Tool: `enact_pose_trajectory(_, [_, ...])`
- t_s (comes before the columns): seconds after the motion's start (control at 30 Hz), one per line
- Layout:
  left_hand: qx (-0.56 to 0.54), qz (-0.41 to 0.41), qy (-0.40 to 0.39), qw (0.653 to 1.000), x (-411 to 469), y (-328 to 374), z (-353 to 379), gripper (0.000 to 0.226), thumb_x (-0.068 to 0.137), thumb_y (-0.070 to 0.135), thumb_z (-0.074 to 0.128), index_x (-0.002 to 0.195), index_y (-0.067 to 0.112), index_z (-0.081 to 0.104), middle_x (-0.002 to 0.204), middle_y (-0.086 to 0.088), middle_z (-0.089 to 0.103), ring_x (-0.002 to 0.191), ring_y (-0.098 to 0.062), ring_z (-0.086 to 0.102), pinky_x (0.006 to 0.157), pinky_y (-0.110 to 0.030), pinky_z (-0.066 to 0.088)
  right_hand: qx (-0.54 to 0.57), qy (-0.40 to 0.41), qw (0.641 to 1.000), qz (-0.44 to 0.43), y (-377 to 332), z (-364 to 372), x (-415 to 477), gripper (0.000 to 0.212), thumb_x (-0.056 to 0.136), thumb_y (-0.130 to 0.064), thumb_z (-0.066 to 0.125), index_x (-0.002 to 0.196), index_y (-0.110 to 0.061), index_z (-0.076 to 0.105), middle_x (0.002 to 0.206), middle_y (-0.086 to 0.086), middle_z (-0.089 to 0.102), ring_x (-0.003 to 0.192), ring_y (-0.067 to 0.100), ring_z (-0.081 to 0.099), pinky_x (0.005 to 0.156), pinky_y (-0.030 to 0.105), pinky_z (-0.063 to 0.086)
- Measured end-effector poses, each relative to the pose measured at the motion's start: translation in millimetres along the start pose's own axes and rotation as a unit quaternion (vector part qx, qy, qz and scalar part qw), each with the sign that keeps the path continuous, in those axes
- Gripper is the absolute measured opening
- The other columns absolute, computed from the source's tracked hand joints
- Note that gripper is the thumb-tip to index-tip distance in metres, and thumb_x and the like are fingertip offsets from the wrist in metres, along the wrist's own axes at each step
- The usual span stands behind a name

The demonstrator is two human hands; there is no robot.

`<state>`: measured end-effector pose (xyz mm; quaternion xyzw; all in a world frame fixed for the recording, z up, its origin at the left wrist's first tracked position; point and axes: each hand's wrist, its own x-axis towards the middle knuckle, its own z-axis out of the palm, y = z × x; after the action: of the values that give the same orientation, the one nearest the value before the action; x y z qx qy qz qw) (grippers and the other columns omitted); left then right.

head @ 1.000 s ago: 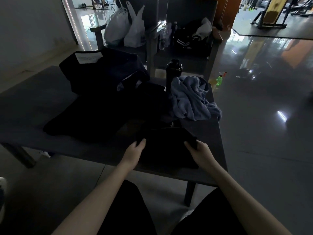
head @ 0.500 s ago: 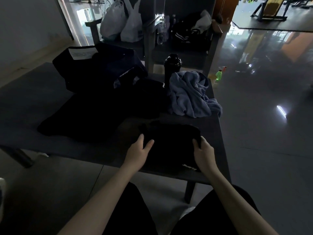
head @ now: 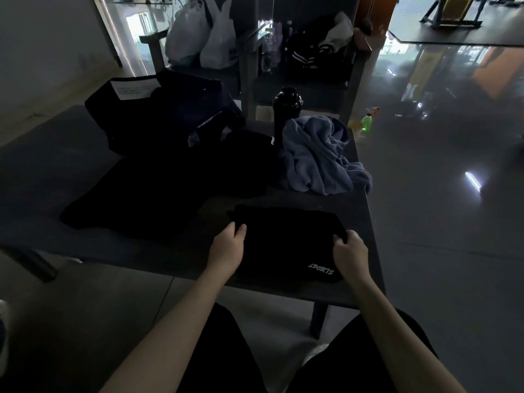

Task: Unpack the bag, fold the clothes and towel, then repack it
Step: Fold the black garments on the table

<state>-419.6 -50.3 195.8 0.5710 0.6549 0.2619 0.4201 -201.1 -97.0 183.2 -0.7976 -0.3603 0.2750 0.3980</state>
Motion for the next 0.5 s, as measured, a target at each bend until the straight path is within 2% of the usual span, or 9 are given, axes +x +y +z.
enact_pose_trajectory(0.03, [-0.011,-0.018,-0.004,1.0,0,1,-1,0.046,0.103,0.038,0.033,0.139,0.011,0.044,0.137,-0.006,0.051,0.124,-0.021,0.05,0.097,-0.029,0.038,-0.011,-0.003,1.0,0.003,1,-1,2,0.014,0.097,-0.017,0.046,0.092,-0.008,0.055,0.075,-0.002,0.052,0.064,0.008,0.048,0.051,0.019,0.032])
enact_pose_trajectory(0.1, [0.009,-0.036,-0.014,0.999,3,-1,-2,0.035,0.102,0.039,0.032,0.107,0.018,0.06,0.113,-0.008,0.062,0.091,-0.015,0.06,0.079,-0.028,0.044,-0.052,-0.022,0.998,0.003,3,0,3,0.024,0.097,-0.022,0.047,0.079,-0.007,0.053,0.071,0.0,0.054,0.067,0.019,0.054,0.051,0.023,0.036])
enact_pose_trajectory(0.13, [0.034,-0.038,-0.013,0.999,4,0,-3,0.035,0.102,0.041,0.032,0.095,0.018,0.058,0.099,-0.007,0.064,0.075,-0.013,0.058,0.07,-0.028,0.045,-0.064,-0.026,0.998,0.006,3,0,3,0.027,0.096,-0.025,0.048,0.077,-0.007,0.053,0.072,0.002,0.055,0.07,0.022,0.055,0.052,0.026,0.038])
enact_pose_trajectory(0.2, [0.104,-0.03,0.016,0.994,6,4,-4,0.038,0.1,0.045,0.033,0.096,0.013,0.053,0.086,-0.001,0.059,0.069,-0.012,0.054,0.063,-0.029,0.043,-0.067,-0.013,0.998,0.019,-1,0,2,0.029,0.095,-0.036,0.049,0.094,-0.008,0.056,0.082,0.003,0.058,0.074,0.021,0.055,0.056,0.029,0.039])
enact_pose_trajectory(0.27, [0.173,-0.005,0.082,0.981,9,7,-4,0.045,0.097,0.05,0.038,0.115,0.011,0.05,0.103,-0.002,0.058,0.087,-0.018,0.058,0.073,-0.032,0.047,-0.078,0.015,0.997,0.02,-8,-1,2,0.039,0.094,-0.043,0.046,0.114,-0.01,0.051,0.092,0.003,0.058,0.08,0.02,0.054,0.066,0.032,0.04])
enact_pose_trajectory(0.33, [0.186,0.015,0.125,0.975,15,11,-3,0.053,0.094,0.053,0.043,0.123,0.009,0.046,0.115,-0.005,0.055,0.099,-0.022,0.057,0.085,-0.041,0.048,-0.079,0.032,0.996,0.008,-16,2,4,0.046,0.095,-0.043,0.044,0.126,-0.01,0.045,0.1,0.005,0.058,0.084,0.021,0.054,0.072,0.033,0.039])
enact_pose_trajectory(0.4, [0.161,0.002,0.104,0.981,23,15,0,0.048,0.094,0.053,0.044,0.118,0.012,0.047,0.105,-0.003,0.059,0.089,-0.021,0.06,0.081,-0.041,0.05,-0.079,0.028,0.996,-0.004,-24,9,5,0.045,0.096,-0.04,0.044,0.128,-0.009,0.044,0.105,0.007,0.06,0.086,0.022,0.055,0.071,0.032,0.038])
enact_pose_trajectory(0.5, [0.121,-0.005,0.083,0.989,36,17,2,0.025,0.098,0.041,0.045,0.098,0.016,0.051,0.074,0.0,0.057,0.06,-0.014,0.054,0.056,-0.029,0.043,-0.043,0.036,0.998,-0.01,-29,18,16,0.028,0.097,-0.029,0.044,0.111,-0.008,0.056,0.09,0.002,0.059,0.08,0.02,0.056,0.056,0.026,0.035])
